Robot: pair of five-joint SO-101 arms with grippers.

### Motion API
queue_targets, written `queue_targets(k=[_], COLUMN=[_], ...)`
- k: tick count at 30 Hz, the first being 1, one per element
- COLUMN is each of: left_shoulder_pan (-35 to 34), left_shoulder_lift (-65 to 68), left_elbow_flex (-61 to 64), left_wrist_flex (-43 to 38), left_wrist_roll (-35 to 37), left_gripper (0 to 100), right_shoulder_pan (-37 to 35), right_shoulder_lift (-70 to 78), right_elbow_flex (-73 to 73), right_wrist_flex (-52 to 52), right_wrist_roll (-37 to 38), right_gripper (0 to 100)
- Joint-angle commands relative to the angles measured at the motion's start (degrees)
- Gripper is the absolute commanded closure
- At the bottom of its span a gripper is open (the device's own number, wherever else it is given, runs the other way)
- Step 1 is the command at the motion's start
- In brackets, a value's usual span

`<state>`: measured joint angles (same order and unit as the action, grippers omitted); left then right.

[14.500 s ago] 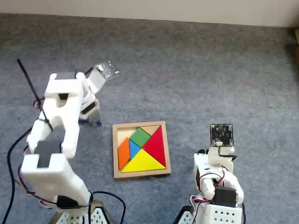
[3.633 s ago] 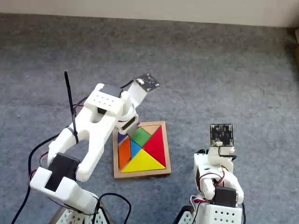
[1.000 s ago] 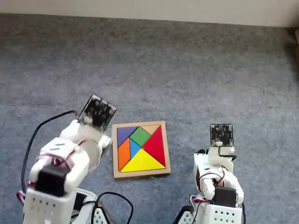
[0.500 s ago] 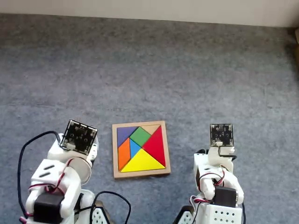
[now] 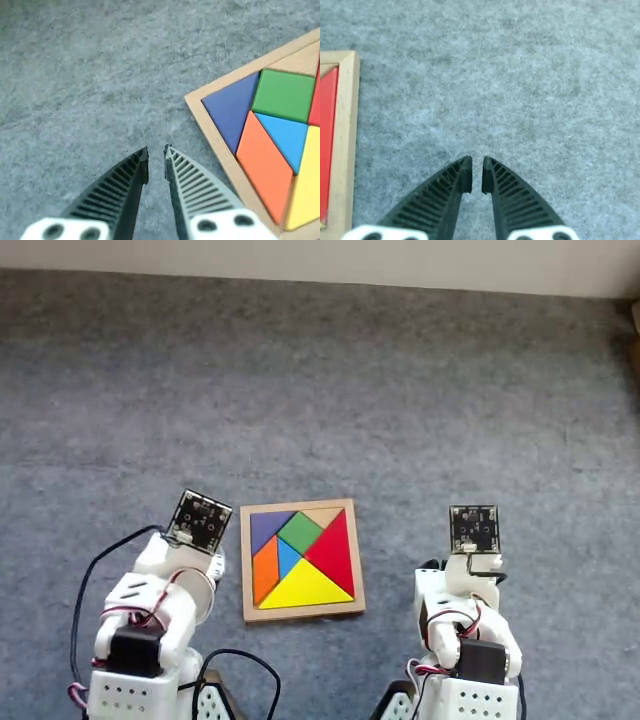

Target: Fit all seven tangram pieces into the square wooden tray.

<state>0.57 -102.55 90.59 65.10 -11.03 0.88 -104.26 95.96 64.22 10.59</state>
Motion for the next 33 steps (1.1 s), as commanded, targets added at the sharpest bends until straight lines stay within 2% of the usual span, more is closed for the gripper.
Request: queue_targets(k=[1,6,17,33], left_shoulder_pan=[-0.7,-1.7,-6.2,-6.2], left_shoulder_lift=[-2.0,-2.0,-2.0,-2.0], left_elbow_flex=[5.6,6.5,6.5,6.5], left_wrist_flex=[-1.0,0.4,10.6,10.6], left_wrist_roll=[0.1,0.3,0.2,0.2], left_gripper=[93,93,93,93], right_shoulder_pan=[0.6,0.6,0.6,0.6], right_shoulder_lift=[-0.9,-0.9,-0.9,-0.9], right_elbow_flex=[5.9,5.9,5.9,5.9], right_wrist_flex=[-0.7,-0.7,-0.7,-0.7], right_wrist_roll=[-0.1,-0.1,-0.1,-0.1], right_gripper=[94.7,94.7,94.7,94.7])
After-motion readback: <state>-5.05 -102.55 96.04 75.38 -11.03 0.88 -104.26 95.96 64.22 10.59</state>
